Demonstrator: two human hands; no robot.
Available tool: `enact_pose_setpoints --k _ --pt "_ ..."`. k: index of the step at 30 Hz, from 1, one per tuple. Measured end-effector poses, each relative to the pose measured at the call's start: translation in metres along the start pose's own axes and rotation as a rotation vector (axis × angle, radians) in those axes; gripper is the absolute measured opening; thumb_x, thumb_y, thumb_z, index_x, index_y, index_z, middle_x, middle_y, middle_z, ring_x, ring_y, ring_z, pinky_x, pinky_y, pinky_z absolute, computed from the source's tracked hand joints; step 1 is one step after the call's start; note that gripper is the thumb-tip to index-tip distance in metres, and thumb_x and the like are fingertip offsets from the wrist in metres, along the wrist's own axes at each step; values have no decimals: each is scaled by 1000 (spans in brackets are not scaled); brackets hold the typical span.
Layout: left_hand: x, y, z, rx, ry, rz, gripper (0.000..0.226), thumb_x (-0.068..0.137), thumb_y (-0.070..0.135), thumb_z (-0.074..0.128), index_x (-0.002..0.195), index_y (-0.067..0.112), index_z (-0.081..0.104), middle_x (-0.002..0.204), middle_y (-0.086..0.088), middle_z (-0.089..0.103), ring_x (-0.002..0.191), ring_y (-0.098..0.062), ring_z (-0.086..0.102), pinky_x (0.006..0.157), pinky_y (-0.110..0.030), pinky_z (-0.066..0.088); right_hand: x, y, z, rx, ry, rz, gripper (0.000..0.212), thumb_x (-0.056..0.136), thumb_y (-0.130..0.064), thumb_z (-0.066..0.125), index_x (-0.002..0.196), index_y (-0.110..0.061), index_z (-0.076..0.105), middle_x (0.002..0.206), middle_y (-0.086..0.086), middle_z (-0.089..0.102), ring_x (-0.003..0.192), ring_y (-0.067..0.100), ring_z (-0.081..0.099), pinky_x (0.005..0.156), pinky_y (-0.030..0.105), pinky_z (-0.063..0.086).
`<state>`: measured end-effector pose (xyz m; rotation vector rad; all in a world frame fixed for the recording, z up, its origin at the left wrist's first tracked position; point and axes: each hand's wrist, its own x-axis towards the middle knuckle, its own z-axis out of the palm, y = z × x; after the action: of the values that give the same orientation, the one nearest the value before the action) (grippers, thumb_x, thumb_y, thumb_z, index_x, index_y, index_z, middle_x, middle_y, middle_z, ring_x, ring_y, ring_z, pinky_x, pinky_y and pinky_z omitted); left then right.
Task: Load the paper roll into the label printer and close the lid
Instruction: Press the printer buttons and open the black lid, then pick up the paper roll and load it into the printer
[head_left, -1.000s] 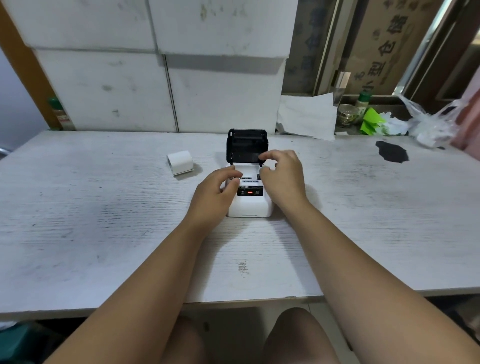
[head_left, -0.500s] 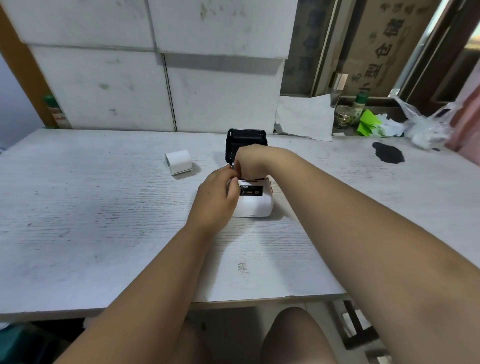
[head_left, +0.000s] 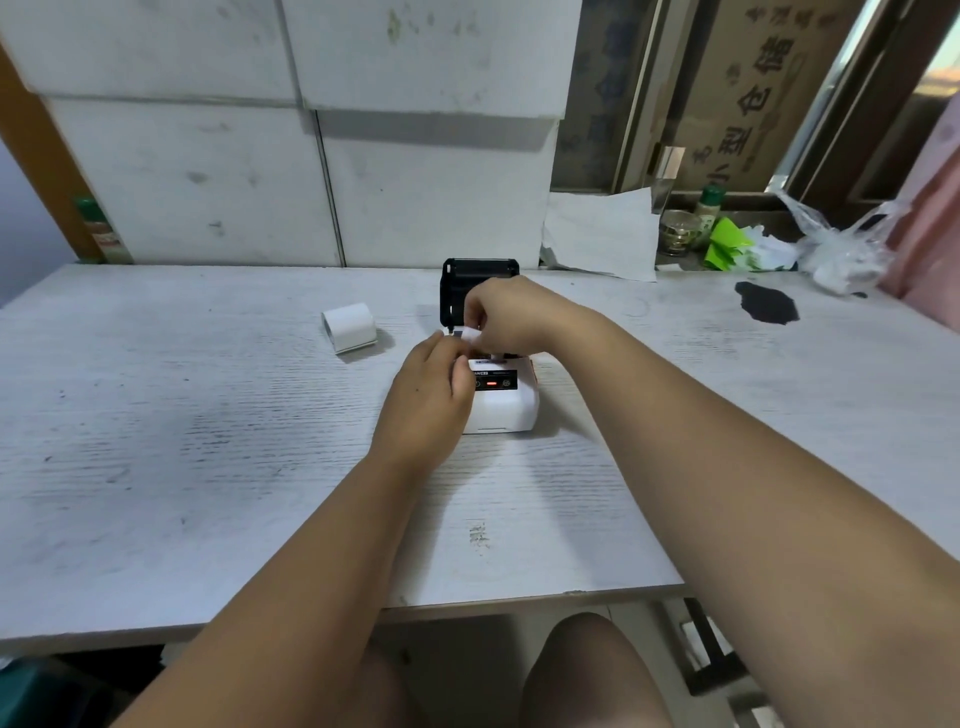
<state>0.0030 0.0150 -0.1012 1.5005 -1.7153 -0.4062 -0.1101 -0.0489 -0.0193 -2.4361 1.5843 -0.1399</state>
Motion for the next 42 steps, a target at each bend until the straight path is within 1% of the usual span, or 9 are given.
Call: enact_pose_setpoints --k 3,8,15,20,27,32,34,37,42 --pt "1 -2 1 12 17 2 26 93 17 32 103 13 56 110 0 58 106 -15 48 71 -17 26 -5 6 6 95 252 83 17 84 -30 59 99 -22 62 102 -2 66 89 20 62 76 33 51" --pt "1 -7 2 33 -25 -44 33 95 28 28 109 26 57 137 -4 48 127 -19 41 92 -26 34 -24 23 27 547 590 290 18 87 -31 56 97 -22 67 90 -6 69 81 16 63 73 32 50" --pt "-3 -3 -3 18 -85 -61 39 99 34 31 134 39 47 152 6 29 136 -20 29 99 -22 19 -39 44 60 703 599 425 21 89 -26 59 104 -15 69 94 -3 68 88 15 61 71 22 41" --pt "-1 -2 -1 -12 -43 -61 47 97 32 36 144 28 33 150 5 36 134 -19 33 99 -21 21 -39 46 66 614 563 429 38 90 -21 60 128 -17 58 117 3 66 105 19 60 81 22 40" --pt "1 -7 -1 -12 -43 -51 33 96 33 39 123 21 54 148 4 40 133 -18 37 106 -28 28 -32 50 72 501 548 470 20 89 -10 54 107 -11 61 109 8 66 95 23 58 74 29 44" --pt "1 -5 -3 -48 -38 -58 29 95 32 41 117 21 57 147 4 41 133 -17 37 108 -33 31 -35 49 71 486 577 441 36 91 -6 50 125 -13 59 131 10 54 115 23 54 83 21 35" --pt "1 -5 -3 -63 -39 -58 28 95 33 41 115 22 58 147 4 41 133 -17 38 109 -36 32 -39 47 70 558 652 423 35 92 -9 49 126 -17 58 133 6 51 105 19 55 81 20 35" --pt "1 -6 -4 -82 -33 -62 28 96 35 40 112 22 59 146 3 43 130 -17 41 107 -41 35 -45 41 66 635 776 372 30 92 -10 48 117 -18 62 125 3 55 81 12 53 78 23 41" --pt "1 -2 -6 -154 7 -86 20 96 34 41 102 25 58 131 8 51 110 -13 53 92 -36 47 -45 13 58 564 772 202 18 91 -15 52 97 -17 68 98 -5 64 96 18 57 82 29 46"
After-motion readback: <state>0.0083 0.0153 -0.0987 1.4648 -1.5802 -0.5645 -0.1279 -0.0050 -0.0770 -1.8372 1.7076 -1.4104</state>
